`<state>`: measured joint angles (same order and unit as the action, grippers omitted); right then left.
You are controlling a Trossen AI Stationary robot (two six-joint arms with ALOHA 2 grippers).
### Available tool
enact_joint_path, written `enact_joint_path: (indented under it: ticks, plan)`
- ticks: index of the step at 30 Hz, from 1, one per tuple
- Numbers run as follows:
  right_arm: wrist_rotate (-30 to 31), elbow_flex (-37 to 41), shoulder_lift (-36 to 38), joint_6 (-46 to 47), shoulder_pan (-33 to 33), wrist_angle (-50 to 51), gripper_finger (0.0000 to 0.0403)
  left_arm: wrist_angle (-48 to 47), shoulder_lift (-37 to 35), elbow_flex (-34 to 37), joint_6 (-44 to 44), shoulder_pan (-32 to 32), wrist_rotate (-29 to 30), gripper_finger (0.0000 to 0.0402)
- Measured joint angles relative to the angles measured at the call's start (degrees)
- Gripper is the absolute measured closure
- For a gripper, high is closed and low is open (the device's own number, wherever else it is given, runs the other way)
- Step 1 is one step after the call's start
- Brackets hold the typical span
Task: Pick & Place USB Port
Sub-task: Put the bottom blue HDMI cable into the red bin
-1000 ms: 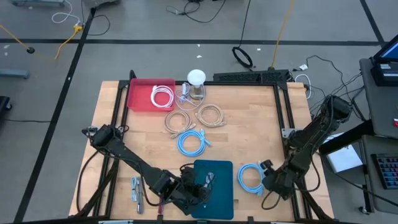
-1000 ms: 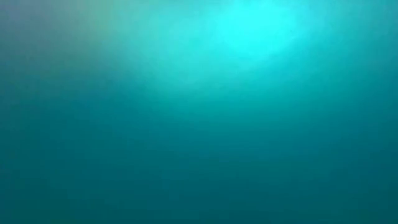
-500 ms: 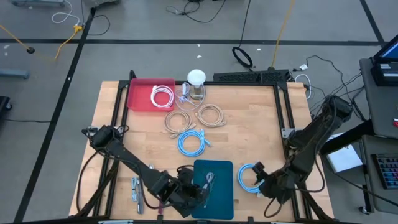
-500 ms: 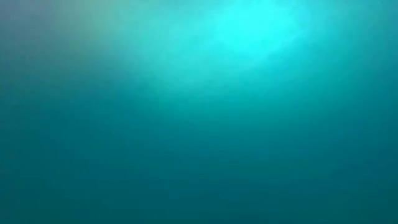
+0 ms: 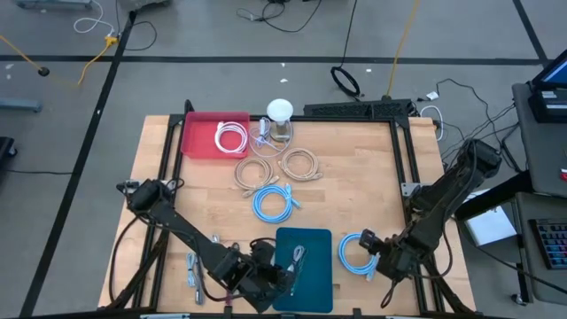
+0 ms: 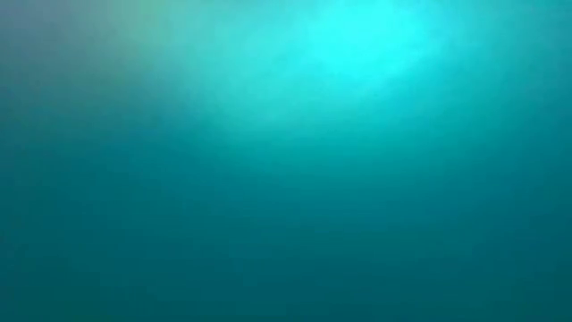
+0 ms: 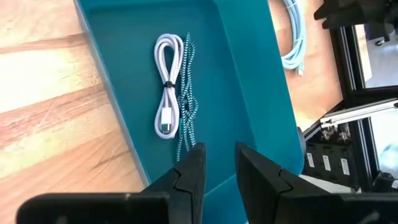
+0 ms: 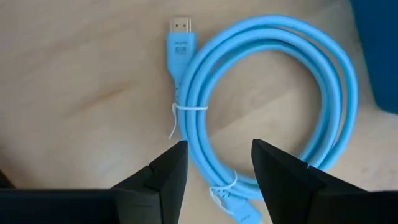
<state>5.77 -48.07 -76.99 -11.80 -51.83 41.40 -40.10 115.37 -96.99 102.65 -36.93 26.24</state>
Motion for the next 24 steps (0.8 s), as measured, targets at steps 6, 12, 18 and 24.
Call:
enact_joint_path:
  ticks: [6, 12, 18, 24]
  plan:
    - [0.0, 1.2, -2.4, -0.7, 0.0, -2.1, 0.0232, -1.0, 0.0, 0.0, 2.7, -1.4, 2.4, 0.0314]
    - [-1.4, 4.4, -4.3, -1.4, 0.0, -2.9, 0.0232, -0.9, 0.0, 0.0, 3.3, -2.0, 2.8, 0.0314]
    - [-1.3, 8.1, -6.2, 0.2, 0.0, -7.2, 0.0233, -0.9, 0.0, 0.0, 4.0, -2.3, 2.9, 0.0314]
    - [0.2, 8.3, -7.8, 8.5, 0.0, -6.2, 0.0296, -0.9, 0.0, 0.0, 4.4, -2.5, 2.9, 0.0314]
